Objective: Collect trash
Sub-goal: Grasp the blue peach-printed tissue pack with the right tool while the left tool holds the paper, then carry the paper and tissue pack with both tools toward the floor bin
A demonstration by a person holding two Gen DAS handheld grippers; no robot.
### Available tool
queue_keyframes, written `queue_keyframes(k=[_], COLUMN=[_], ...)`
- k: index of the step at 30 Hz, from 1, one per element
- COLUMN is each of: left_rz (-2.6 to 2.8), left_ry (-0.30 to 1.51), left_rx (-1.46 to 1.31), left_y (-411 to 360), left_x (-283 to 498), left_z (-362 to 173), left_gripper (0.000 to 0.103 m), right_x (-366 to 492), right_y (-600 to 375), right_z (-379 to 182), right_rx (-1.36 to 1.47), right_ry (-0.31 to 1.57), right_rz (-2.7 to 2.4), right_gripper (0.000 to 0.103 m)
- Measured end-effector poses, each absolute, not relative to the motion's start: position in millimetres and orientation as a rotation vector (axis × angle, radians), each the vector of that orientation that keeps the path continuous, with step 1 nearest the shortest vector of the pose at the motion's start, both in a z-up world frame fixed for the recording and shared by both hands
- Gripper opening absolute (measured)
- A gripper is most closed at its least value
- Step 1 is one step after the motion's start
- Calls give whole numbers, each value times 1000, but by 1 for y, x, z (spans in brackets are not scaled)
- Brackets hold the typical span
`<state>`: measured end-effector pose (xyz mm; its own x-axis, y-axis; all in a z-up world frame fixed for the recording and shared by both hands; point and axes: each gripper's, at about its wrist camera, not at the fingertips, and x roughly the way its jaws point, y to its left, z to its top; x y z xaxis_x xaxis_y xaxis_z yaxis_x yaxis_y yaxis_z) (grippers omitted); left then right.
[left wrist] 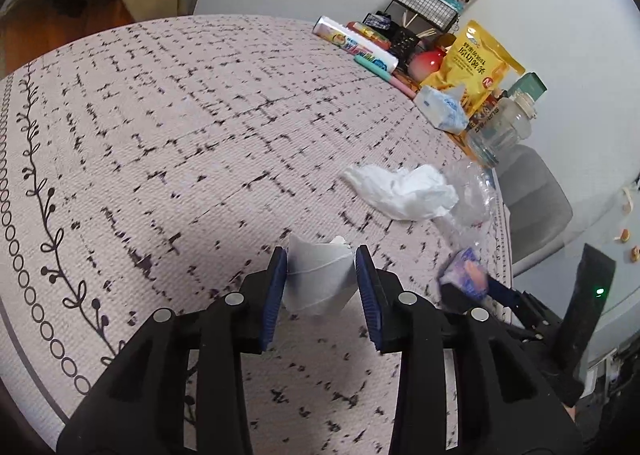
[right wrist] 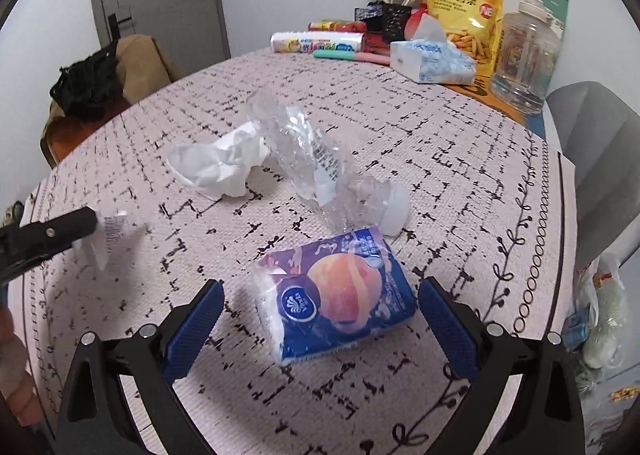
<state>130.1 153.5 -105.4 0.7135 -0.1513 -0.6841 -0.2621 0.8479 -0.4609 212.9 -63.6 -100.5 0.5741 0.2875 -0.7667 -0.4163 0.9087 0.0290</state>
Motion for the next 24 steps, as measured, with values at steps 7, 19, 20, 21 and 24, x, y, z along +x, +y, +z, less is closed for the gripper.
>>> queue_keyframes(k=[7, 19, 20, 21, 24], left_rz=[73, 50, 48, 45, 41], left_ry=[798, 765, 763, 761, 751], left_rx=[-583, -518, -512, -508, -489], left_y=[157, 123, 120, 118, 109], left_x=[125, 132, 132, 132, 133], left_z=[-111, -83, -81, -79, -71], left_gripper=[36, 31, 31, 31, 31], right_x=[204, 167, 165, 163, 158], right_y=[-67, -94, -96, -100, -107], right_z=[-101, -75, -74, -71, -65], right_rx=[-156, -109, -105, -99, -86], right_ry=[872, 810, 806, 800, 784], right_rz=[453, 527, 529, 531, 533], right_gripper=[52, 51, 51, 51, 51])
